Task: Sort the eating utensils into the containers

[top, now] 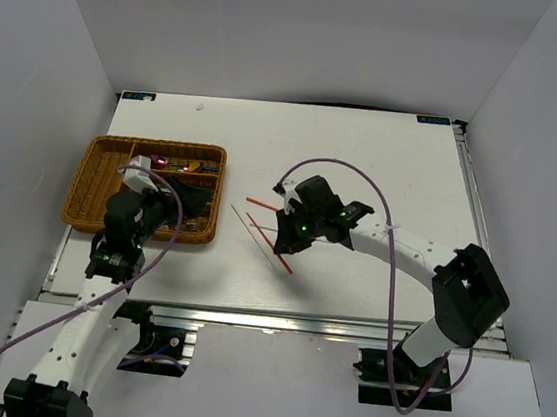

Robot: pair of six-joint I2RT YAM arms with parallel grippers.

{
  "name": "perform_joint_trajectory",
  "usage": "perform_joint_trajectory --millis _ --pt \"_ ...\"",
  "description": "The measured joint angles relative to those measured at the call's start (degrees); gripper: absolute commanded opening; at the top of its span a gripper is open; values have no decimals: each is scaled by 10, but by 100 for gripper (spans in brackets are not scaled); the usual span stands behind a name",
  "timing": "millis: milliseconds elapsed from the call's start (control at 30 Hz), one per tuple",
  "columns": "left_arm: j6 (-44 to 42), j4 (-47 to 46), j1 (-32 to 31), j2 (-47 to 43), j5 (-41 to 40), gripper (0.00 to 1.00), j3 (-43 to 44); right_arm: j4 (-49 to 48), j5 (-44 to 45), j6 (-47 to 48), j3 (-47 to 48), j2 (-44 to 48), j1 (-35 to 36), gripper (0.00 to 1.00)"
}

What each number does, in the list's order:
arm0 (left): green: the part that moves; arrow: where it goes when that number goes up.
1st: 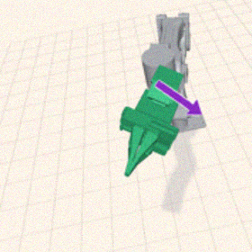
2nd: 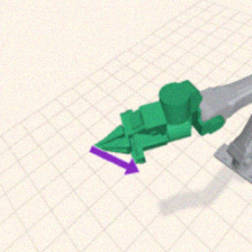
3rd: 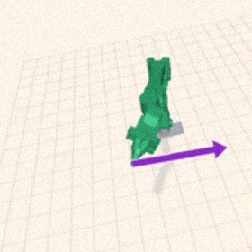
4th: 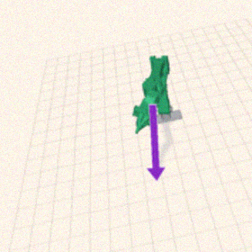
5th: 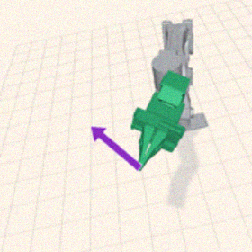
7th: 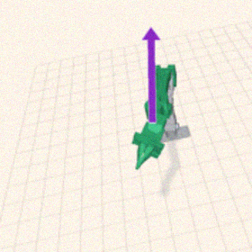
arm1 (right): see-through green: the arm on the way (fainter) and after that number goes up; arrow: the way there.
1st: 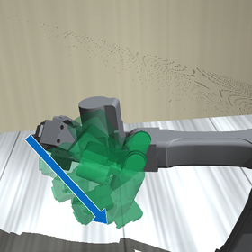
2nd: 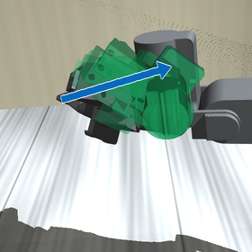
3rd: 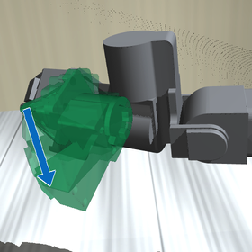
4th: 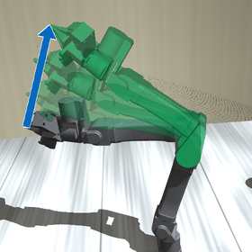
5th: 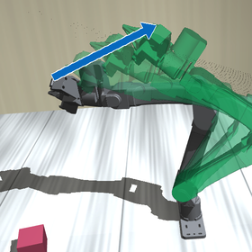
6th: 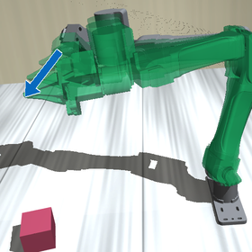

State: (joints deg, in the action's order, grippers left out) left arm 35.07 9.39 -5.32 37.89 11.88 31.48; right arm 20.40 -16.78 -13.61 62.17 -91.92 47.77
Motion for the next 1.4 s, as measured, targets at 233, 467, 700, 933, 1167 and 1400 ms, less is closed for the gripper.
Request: perform_joint_trajectory --millis 233,467,700,933,1167,1400 --pt "215 -261 -68 -5 114 98 -153 -80 -2 -83 0 70 -2 0" --pt "266 -386 -148 19 110 98 -153 -146 -19 -134 0 108 -2 0" --pt "268 -407 -158 75 94 97 -152 -163 -46 -151 -1 118 -2 0" --pt "278 -446 -166 123 89 81 -133 -191 -75 -160 -2 132 -2 0" --pt "305 -515 -179 155 91 52 -128 -205 -86 -164 -3 131 -1 0" --pt "315 -546 -186 175 98 8 -121 -208 -92 -163 -2 129 -1 0"
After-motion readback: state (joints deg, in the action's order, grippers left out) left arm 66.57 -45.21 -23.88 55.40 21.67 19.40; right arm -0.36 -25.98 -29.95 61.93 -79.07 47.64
